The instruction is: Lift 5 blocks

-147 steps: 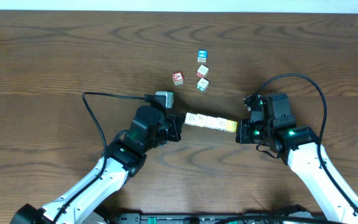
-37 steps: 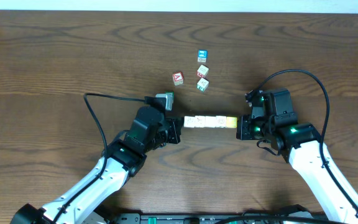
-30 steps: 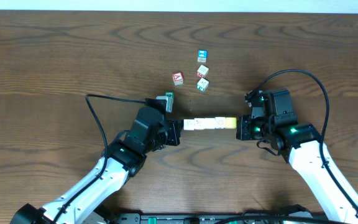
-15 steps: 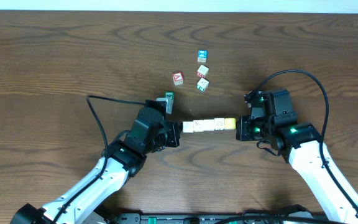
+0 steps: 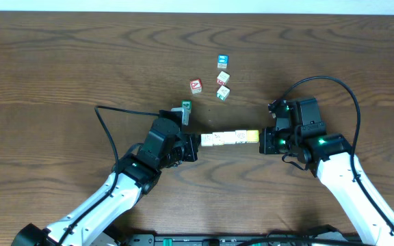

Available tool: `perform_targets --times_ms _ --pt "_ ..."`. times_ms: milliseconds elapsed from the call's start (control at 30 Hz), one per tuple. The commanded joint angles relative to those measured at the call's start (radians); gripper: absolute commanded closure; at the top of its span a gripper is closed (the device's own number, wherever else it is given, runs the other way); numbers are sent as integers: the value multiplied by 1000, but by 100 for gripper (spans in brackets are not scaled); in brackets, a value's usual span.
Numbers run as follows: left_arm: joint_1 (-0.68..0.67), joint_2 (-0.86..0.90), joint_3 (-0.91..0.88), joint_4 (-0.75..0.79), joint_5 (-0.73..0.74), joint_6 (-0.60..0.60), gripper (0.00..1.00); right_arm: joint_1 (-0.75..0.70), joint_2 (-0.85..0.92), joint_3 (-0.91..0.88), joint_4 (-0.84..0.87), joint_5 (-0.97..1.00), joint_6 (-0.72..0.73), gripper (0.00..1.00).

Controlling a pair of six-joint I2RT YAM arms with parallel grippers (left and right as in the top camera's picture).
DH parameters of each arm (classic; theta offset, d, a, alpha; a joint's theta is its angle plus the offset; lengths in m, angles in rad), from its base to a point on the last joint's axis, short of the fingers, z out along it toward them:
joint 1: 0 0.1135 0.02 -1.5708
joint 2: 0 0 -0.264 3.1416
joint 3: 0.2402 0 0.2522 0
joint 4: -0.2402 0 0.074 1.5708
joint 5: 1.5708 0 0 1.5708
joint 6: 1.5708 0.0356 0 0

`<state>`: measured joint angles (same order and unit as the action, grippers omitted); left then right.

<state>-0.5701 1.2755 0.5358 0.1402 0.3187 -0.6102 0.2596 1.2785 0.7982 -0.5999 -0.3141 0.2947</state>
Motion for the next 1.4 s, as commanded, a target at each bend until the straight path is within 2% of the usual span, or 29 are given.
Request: perform_targets --times_ms 0,1367 --pt "-55 -2 45 36 212 -24 93 76 5 40 12 -319 -11 99" --pt "-58 -2 44 -33 186 -42 93 89 68 37 -41 -277 -11 99"
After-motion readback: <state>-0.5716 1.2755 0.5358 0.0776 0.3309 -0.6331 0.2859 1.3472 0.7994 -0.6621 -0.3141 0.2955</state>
